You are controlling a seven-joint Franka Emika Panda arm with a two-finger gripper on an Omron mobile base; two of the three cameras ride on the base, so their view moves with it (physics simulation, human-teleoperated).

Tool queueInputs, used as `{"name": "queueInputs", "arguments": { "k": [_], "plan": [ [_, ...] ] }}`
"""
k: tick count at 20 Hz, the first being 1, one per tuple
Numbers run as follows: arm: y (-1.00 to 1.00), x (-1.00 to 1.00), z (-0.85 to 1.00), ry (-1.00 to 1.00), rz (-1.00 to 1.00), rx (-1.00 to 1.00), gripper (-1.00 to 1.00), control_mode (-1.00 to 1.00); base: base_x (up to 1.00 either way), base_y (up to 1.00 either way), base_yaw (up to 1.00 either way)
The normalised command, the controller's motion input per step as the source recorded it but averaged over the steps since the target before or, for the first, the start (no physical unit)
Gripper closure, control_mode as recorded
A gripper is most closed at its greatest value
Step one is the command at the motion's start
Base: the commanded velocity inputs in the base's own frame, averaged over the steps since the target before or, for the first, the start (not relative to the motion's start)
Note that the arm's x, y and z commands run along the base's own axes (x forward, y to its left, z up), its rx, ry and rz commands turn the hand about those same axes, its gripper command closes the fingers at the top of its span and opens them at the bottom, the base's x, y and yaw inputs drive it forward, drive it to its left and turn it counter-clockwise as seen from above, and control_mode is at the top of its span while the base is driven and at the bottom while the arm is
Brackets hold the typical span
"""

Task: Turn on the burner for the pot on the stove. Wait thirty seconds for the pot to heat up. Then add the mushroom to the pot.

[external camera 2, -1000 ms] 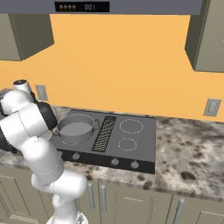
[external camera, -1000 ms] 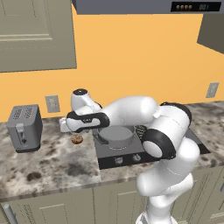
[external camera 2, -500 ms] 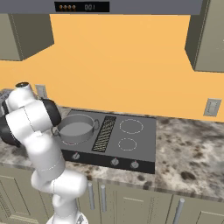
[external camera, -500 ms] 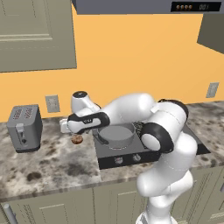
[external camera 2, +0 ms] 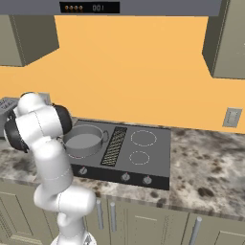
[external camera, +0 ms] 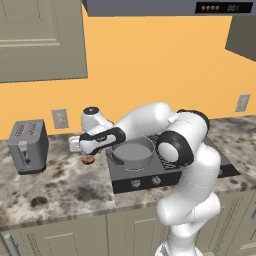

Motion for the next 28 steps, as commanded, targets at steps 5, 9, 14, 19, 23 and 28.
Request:
{"name": "queueInputs", "arguments": {
  "k": [5, 9, 14, 19, 23, 28],
  "plan": [
    [0.31, 0.06, -0.15, -0.01, -0.04, 0.0, -1.0, -1.0, 0.0, 0.0, 0.0],
    [0.01, 0.0, -0.1, 0.0, -0.03, 0.01, -1.0, -1.0, 0.0, 0.0, 0.0],
    [0.0, 0.0, -0.16, 0.0, -0.03, 0.04, -1.0, -1.0, 0.0, 0.0, 0.0],
    [-0.08, 0.0, -0.23, 0.0, -0.04, 0.05, -1.0, -1.0, 0.0, 0.0, 0.0],
    [-0.18, 0.07, -0.16, -0.05, -0.02, 0.01, -1.0, -1.0, 0.0, 0.0, 0.0],
    [-0.02, 0.28, -0.14, -0.06, -0.03, 0.0, -1.0, -1.0, 0.0, 0.0, 0.0]
  ]
}}
